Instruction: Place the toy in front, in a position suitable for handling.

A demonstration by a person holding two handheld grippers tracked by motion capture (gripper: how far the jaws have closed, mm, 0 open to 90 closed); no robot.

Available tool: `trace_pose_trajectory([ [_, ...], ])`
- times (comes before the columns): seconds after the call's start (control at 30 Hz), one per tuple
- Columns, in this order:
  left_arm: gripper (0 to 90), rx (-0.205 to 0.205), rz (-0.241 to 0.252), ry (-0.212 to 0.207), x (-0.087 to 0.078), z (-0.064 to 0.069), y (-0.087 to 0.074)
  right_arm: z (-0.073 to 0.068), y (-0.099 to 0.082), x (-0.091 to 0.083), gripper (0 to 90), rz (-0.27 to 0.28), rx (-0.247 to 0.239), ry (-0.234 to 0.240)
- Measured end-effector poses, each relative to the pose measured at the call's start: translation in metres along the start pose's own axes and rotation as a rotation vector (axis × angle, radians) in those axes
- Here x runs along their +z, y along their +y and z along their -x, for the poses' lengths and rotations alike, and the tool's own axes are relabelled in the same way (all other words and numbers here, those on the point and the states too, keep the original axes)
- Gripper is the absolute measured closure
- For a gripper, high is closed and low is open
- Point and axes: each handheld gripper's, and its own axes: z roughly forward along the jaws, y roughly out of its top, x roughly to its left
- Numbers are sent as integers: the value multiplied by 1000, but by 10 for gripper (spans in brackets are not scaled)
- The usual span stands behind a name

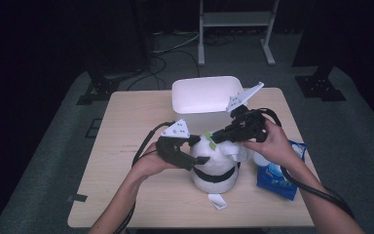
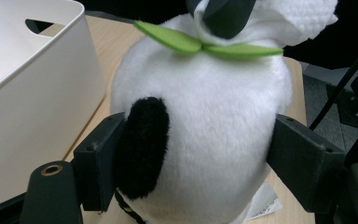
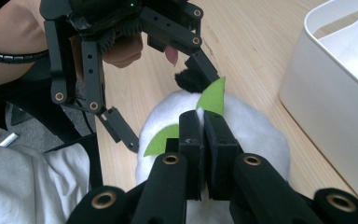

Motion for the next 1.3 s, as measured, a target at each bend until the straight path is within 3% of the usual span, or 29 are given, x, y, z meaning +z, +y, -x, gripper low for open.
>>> trace_pose_trajectory([
  [0.33,232,-3,-5,6,-1,-1,-1,5,-16,-18,852,11,34,-35],
  [0.57,231,-13,-4,11,-5,-1,-3,17,-44,-30,852,-5,83,-83],
  [0.83,229,-6,-10,12,-8,-2,-4,44,-97,-39,849,-39,209,-145],
  [1.2,228,-3,-18,15,-7,-1,-1,79,-168,-55,837,-43,395,-242],
  [1.3,227,-5,-17,15,-6,-1,-1,85,-183,-56,787,-49,432,-256],
])
